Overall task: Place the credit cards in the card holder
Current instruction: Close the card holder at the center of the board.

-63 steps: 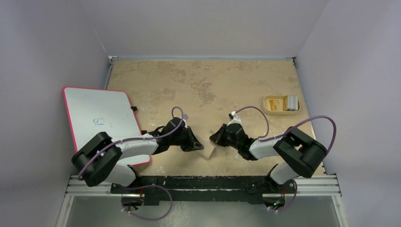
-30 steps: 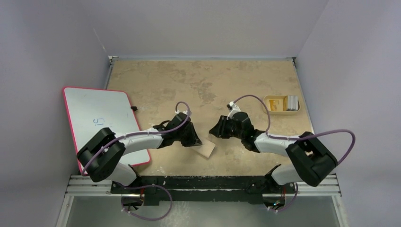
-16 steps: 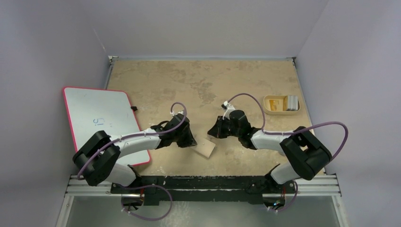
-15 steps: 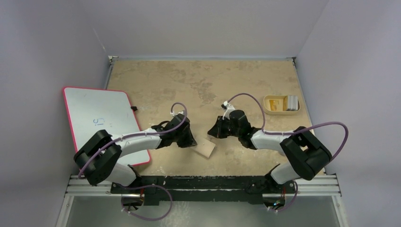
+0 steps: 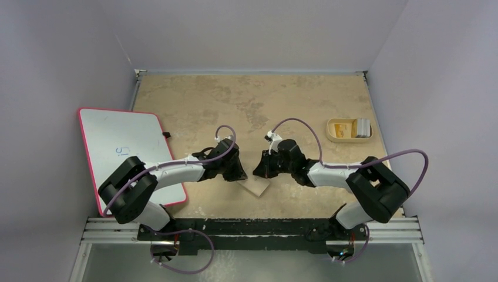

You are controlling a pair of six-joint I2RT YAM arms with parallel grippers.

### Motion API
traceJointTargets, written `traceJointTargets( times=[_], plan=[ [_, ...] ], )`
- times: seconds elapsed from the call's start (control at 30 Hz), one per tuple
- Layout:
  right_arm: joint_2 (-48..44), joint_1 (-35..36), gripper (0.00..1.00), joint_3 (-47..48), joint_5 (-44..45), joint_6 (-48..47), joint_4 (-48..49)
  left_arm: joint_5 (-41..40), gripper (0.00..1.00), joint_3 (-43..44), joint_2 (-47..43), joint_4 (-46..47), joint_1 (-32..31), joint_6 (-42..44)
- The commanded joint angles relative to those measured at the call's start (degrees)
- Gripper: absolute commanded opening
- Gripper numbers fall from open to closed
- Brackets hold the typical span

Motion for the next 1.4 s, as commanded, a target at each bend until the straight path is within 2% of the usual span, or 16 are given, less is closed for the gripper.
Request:
traceJointTargets(
  times=[0.0, 0.13, 0.27, 0.43, 0.83, 0.97, 1.07, 1.37],
  plan=[
    [1.09, 1.29, 0.12, 1.3, -2.95, -1.88, -1.56, -2.66, 0.11, 0.88, 1.86, -0.14, -0.04, 1.67],
    [-0.22, 1.42, 0.14, 1.31, -2.83, -3.25, -4.68, -3.19, 0.11, 1.23, 2.01, -0.82, -0.05, 2.28],
    [-1.05, 1.4, 0.23, 2.65, -3.15, -5.37, -9.62, -2.83, 0.12, 1.46, 2.21, -0.39, -0.06, 2.52],
    [-2.85, 1.42, 0.28, 2.87, -4.44, -4.71, -11.2, -2.76, 0.12, 1.17, 1.78, -0.04, -0.06, 2.24],
    [-3.53, 1.42, 0.22, 8.41, -0.64, -0.86, -16.73, -2.57, 0.12, 1.33, 2.04, -0.67, -0.1, 2.57],
    [-6.54, 1.44, 0.23, 10.47, 4.85, 0.48, -21.27, -3.06, 0.13, 0.78, 1.3, -0.53, -0.1, 2.41],
    [-5.37, 1.42, 0.23, 12.37, 7.42, 0.63, -23.19, -2.85, 0.13, 0.64, 1.83, -0.06, -0.09, 2.24],
    [-0.57, 2.99, 0.23, 14.29, 7.45, 0.64, -25.33, -2.8, 0.13, 0.81, 2.57, 0.47, -0.1, 2.2]
  ],
)
